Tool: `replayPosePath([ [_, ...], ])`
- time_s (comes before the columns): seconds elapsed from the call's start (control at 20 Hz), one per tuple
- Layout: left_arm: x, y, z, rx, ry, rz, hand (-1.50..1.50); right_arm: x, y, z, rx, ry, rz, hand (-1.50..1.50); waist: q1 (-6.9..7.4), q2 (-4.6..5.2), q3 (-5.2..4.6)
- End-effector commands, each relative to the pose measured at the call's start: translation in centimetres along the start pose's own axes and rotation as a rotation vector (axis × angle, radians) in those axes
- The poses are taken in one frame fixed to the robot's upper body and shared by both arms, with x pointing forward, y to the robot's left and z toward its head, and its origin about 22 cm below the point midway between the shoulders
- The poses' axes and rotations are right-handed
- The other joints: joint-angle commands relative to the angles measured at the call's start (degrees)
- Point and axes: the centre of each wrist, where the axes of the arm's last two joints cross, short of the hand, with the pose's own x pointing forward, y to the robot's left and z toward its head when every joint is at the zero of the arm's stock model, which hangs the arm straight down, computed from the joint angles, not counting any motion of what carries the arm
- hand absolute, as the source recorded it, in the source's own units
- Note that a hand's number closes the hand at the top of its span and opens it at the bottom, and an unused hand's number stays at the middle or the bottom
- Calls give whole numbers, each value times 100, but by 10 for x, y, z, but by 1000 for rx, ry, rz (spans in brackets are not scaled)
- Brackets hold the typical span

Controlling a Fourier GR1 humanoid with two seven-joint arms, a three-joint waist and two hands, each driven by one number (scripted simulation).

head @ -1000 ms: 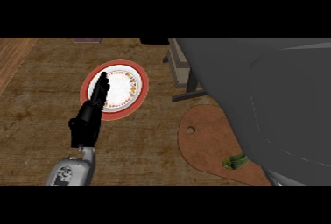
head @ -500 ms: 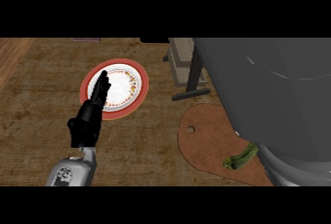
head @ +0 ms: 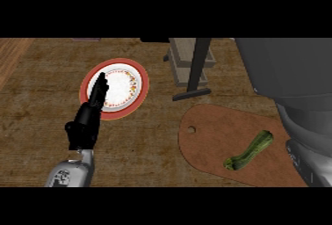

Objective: Pick the tomato from the cutting board and place it in the tiered basket

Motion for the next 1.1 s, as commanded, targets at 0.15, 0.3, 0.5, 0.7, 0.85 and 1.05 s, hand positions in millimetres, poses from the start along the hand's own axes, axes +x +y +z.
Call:
replayPosePath([
  [0.15,-1,-8,-13,3,-11,-4,0,-12,26,-33,-14,42,26,150,-32,18,1],
  [0.3,4,-4,-7,-2,-16,-13,0,-40,16,-46,28,174,-262,-150,25,23,7],
  [0.5,6,-9,-11,-10,-18,-7,0,-41,50,-57,76,132,-323,-150,-28,16,6],
  [0.7,-4,-1,0,5,-12,14,0,-44,55,-59,39,136,-483,-150,7,5,6],
  [0.85,-6,2,4,13,-3,-14,0,-64,12,-54,-87,174,-620,-150,-62,-40,11],
  [1.05,-7,18,0,30,1,-15,0,-98,7,-62,-173,303,-688,-150,-132,-52,11],
])
